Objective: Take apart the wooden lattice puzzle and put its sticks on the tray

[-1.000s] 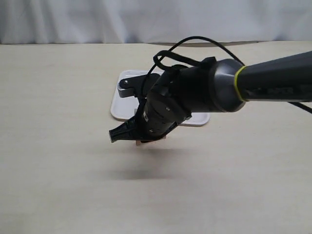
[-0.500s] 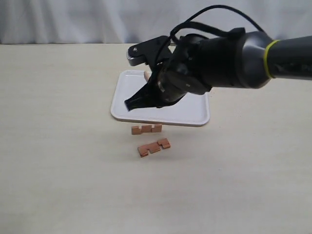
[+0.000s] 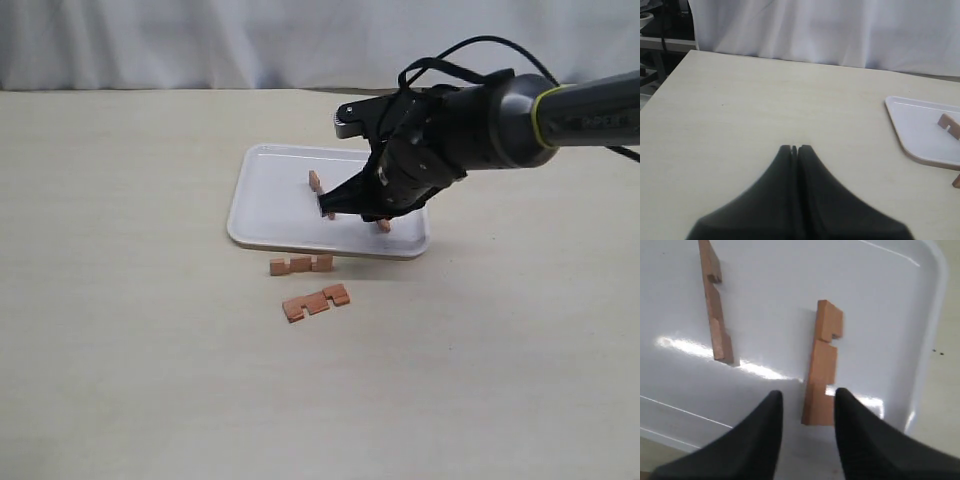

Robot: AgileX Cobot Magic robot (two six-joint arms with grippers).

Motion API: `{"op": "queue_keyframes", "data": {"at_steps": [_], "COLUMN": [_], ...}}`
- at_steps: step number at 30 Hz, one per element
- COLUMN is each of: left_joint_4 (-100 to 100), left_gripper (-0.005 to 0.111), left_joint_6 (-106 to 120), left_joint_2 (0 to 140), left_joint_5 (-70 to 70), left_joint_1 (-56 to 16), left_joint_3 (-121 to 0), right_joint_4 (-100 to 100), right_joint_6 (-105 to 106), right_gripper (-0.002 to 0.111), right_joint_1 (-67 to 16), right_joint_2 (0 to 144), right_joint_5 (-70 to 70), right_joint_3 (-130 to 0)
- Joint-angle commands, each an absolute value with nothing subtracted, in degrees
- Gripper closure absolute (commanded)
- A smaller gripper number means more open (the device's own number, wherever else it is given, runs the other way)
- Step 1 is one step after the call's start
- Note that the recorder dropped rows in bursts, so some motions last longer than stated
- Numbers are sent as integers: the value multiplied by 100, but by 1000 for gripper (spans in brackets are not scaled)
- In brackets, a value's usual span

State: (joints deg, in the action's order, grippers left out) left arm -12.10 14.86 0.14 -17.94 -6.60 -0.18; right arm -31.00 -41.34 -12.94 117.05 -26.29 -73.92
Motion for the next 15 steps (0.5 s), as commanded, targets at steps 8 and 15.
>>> {"op": "queue_keyframes", "data": {"at_steps": [8,15], "left_joint_4": [-1222,-1222], "left_gripper": [107,107], "left_joint_6": [1516,1516], "left_joint_2": [0,0], "left_joint_5": [-1741,-1741], "left_joint_1": [-600,-600], "left_joint_3": [0,0], "right_joint_4": [-2765,-1840], "right_joint_6": [-3560,-2141], "right_gripper": [37,37], "right_joint_1": [-1546,-1629], "right_joint_2": [11150,10850], "right_joint_5": [-2861,-3982], "right_joint_3": [-7398,-7398]}}
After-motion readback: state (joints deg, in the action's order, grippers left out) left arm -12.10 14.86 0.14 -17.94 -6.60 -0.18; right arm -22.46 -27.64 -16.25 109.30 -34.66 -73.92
